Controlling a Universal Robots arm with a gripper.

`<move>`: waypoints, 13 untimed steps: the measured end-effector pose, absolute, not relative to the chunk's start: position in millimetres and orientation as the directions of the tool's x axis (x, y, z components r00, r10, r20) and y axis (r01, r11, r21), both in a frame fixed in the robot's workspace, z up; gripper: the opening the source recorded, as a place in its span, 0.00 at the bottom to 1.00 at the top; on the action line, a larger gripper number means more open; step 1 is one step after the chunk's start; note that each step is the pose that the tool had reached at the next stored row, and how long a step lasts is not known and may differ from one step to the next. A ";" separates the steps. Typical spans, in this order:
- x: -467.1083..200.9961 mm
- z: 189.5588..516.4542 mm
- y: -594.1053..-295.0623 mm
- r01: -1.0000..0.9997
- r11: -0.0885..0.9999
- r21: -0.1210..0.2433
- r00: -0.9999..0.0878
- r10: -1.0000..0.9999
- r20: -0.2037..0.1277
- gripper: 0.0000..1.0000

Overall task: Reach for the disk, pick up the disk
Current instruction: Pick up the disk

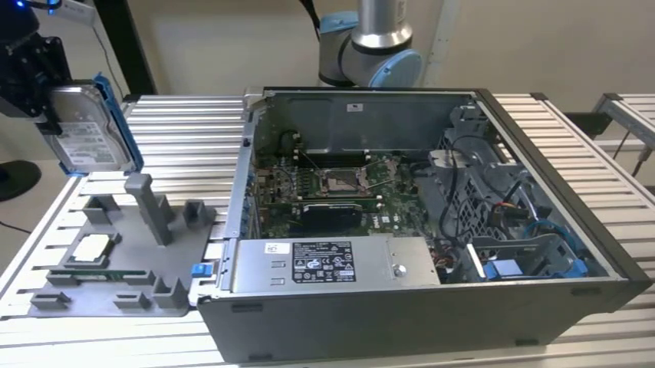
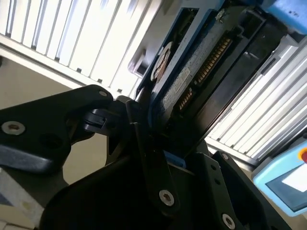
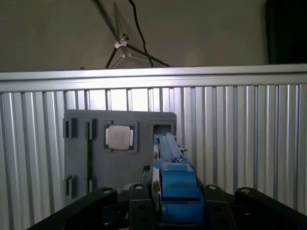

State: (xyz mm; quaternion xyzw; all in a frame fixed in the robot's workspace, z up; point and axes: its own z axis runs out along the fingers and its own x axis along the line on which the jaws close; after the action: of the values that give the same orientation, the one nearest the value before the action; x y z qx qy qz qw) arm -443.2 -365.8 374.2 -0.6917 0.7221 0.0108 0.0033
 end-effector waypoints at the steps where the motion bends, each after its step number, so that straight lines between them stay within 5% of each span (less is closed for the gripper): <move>1: -443.2 376.8 -365.8 -0.999 0.041 0.011 -0.042 -0.999 -0.020 0.00; 13: -443.2 417.2 -365.8 -0.999 0.038 0.011 -0.038 -0.999 -0.020 0.00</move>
State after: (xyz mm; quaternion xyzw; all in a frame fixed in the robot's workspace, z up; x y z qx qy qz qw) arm -443.2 -365.8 417.2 -0.6934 0.7205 0.0108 0.0033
